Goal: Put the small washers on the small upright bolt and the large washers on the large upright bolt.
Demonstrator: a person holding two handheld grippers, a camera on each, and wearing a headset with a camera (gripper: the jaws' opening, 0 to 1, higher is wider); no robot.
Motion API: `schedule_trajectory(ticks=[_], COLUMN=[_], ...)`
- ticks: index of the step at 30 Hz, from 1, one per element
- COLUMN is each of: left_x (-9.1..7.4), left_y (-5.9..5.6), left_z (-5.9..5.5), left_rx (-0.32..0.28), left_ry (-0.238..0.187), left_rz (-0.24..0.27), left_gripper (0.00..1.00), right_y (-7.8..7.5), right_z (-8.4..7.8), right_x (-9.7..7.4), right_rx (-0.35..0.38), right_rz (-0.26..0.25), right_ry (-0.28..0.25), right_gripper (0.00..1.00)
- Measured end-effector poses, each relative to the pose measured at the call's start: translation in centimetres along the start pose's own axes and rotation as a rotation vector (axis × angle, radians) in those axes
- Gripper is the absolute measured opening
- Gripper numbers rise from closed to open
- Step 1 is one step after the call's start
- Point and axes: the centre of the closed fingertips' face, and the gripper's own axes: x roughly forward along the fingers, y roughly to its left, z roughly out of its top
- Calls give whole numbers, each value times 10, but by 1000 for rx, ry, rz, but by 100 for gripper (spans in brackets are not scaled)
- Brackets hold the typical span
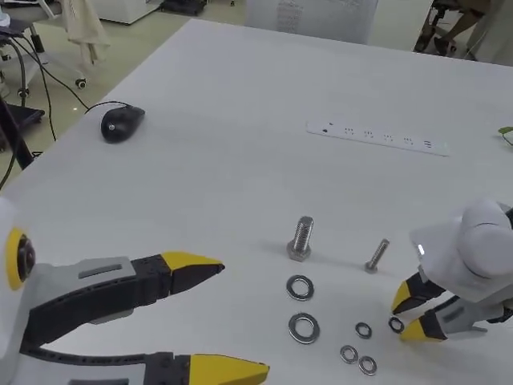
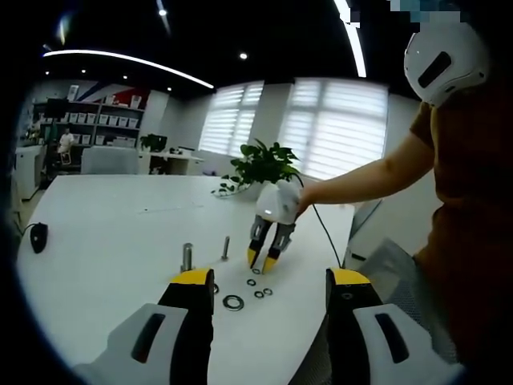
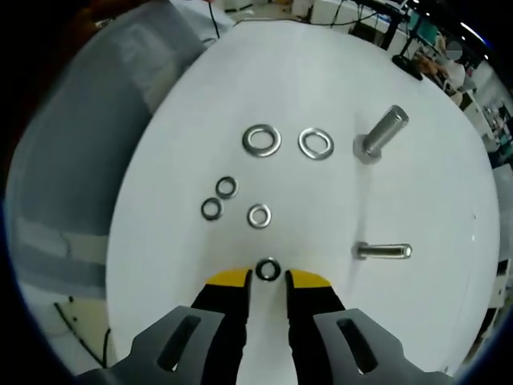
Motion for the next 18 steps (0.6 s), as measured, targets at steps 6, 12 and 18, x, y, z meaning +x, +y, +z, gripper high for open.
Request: schedule_trajectory(ticks=[6,12,18], left_x=[-2,-3,-4], left_y=[2,2,0], left_z=[0,-1,-1], left_rx=[1,1,3], left_ry=[-1,3,5], left_rz=[11,16,14], left_gripper=[55,55,55], right_y=[-1,-2,-7], right_z=[2,2,-4], right_x=[1,0,5], right_rx=[6,18,41], right_rz=[-11,-15,-22], right_ry=[10,16,29], right_gripper=[15,12,2])
